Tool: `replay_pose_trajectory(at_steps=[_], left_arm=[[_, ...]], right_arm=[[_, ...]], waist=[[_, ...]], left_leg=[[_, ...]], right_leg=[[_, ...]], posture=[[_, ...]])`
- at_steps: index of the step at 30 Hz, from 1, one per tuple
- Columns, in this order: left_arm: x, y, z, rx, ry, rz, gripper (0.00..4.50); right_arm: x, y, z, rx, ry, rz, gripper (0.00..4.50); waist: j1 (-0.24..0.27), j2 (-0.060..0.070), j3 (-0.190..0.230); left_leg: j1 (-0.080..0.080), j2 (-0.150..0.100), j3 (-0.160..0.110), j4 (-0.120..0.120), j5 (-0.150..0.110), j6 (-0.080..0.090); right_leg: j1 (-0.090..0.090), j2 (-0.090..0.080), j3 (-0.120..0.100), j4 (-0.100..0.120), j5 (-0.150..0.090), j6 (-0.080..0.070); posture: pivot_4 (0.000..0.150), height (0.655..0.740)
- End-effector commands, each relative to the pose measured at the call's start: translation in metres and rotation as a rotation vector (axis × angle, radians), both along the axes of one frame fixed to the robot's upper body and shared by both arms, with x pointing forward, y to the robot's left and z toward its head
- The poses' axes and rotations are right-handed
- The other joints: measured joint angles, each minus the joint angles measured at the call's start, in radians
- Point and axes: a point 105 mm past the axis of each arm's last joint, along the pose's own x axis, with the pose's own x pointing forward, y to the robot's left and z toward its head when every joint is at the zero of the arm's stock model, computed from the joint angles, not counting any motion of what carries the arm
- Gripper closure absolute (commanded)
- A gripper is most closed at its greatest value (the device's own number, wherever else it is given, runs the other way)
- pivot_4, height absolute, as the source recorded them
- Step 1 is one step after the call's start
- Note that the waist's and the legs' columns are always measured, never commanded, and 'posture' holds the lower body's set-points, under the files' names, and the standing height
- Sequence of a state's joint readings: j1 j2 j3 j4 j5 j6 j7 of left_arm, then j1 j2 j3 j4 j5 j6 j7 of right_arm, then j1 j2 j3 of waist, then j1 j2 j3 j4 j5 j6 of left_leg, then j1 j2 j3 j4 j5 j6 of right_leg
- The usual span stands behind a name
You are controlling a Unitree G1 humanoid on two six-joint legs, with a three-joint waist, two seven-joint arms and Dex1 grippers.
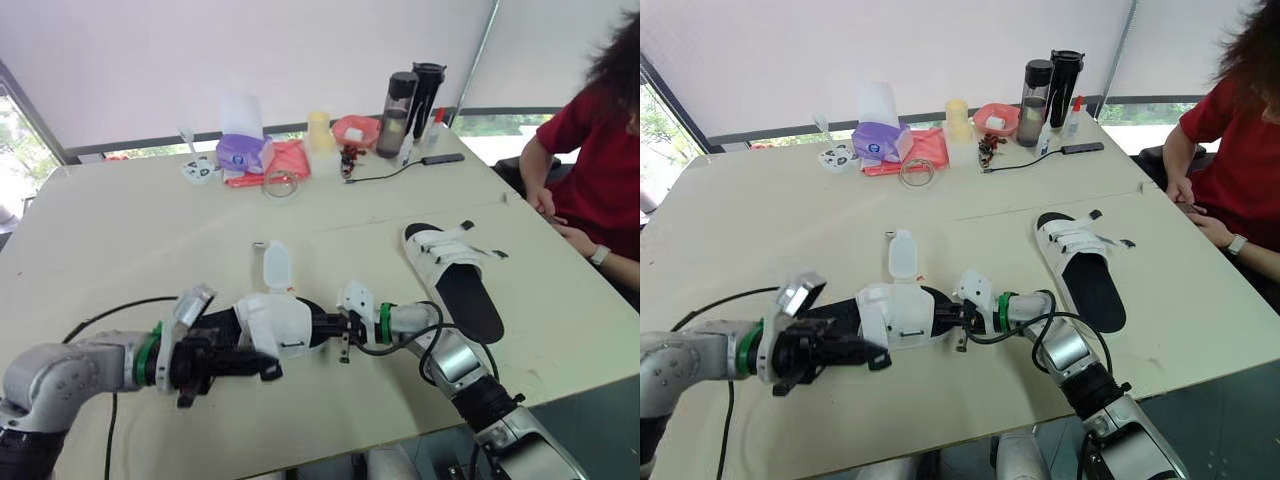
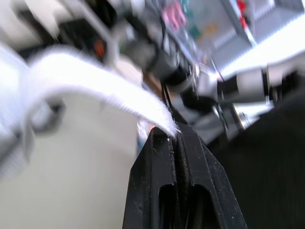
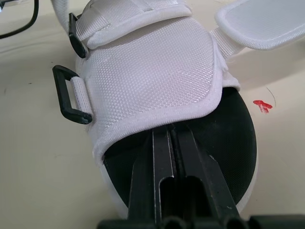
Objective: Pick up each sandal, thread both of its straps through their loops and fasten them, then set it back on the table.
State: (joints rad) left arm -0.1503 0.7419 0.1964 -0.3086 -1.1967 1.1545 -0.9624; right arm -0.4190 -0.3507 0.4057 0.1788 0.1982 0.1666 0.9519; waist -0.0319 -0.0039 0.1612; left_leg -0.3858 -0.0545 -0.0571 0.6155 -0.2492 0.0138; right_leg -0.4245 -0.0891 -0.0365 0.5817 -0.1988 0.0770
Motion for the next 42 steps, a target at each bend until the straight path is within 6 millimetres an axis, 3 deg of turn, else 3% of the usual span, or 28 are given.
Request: replay_pose_trajectory(at_steps=[1,6,9,12,15,21,26,33,42], left_arm=[[0.033,0.003,0.008,-0.043,0.002,0.167,4.47],[0.040,-0.007,0.011,-0.054,0.005,0.161,4.47],[0.043,-0.009,0.012,-0.071,0.023,0.155,3.65],[0.047,-0.004,0.018,-0.070,-0.020,0.184,2.26],[0.052,0.001,0.030,-0.120,-0.044,0.212,2.26],[0.058,0.007,0.035,-0.083,-0.110,0.254,2.26],[0.075,0.016,0.010,0.279,-0.315,0.257,2.26],[0.093,0.001,0.005,0.394,-0.472,0.110,2.26],[0.105,-0.005,-0.007,0.457,-0.465,-0.077,2.26]], right_arm=[[0.001,-0.023,-0.051,-0.177,0.116,-0.104,4.50],[0.002,-0.021,-0.050,-0.174,0.113,-0.103,4.50],[0.003,-0.022,-0.050,-0.174,0.111,-0.108,4.50],[0.003,-0.024,-0.050,-0.173,0.113,-0.118,4.50],[0.002,-0.024,-0.051,-0.171,0.116,-0.121,4.50],[0.004,-0.024,-0.051,-0.170,0.116,-0.125,4.50],[0.005,-0.025,-0.051,-0.172,0.117,-0.126,4.50],[0.007,-0.020,-0.051,-0.168,0.114,-0.117,4.50],[0.007,-0.020,-0.052,-0.156,0.108,-0.136,4.50]], waist=[[0.005,-0.001,0.000],[0.012,-0.006,0.000],[0.015,-0.006,0.000],[0.014,-0.006,0.000],[0.016,-0.006,0.000],[0.015,-0.006,0.000],[0.016,-0.005,0.000],[0.015,-0.006,0.000],[0.016,-0.006,0.000]], left_leg=[[0.000,0.000,0.000,0.000,0.000,0.000],[0.004,0.000,-0.001,0.000,0.004,-0.006],[0.005,0.000,-0.001,0.000,0.004,-0.006],[0.005,0.000,-0.001,0.000,0.004,-0.006],[0.006,0.000,-0.001,0.000,0.004,-0.006],[0.006,0.000,-0.001,0.000,0.003,-0.006],[0.006,0.000,-0.001,-0.001,0.003,-0.006],[-0.003,0.000,-0.001,-0.001,0.003,-0.006],[0.000,0.000,-0.001,-0.001,0.005,-0.003]], right_leg=[[0.000,0.000,0.000,0.000,0.000,0.000],[0.000,0.001,-0.001,0.002,0.002,-0.003],[0.000,0.001,-0.001,0.002,0.003,-0.004],[0.001,0.002,-0.001,0.002,0.003,-0.004],[0.001,0.001,-0.001,0.002,0.003,-0.004],[0.002,0.001,-0.001,0.001,0.003,-0.004],[0.001,0.001,-0.001,0.001,0.004,-0.005],[-0.005,0.001,-0.001,-0.003,0.004,-0.005],[-0.005,0.002,-0.003,0.004,0.006,-0.008]], posture=[[0.150,0.7400],[0.150,0.7400],[0.150,0.7400],[0.150,0.7400],[0.150,0.7400],[0.150,0.7400],[0.150,0.7400],[0.150,0.7400],[0.150,0.7400]])
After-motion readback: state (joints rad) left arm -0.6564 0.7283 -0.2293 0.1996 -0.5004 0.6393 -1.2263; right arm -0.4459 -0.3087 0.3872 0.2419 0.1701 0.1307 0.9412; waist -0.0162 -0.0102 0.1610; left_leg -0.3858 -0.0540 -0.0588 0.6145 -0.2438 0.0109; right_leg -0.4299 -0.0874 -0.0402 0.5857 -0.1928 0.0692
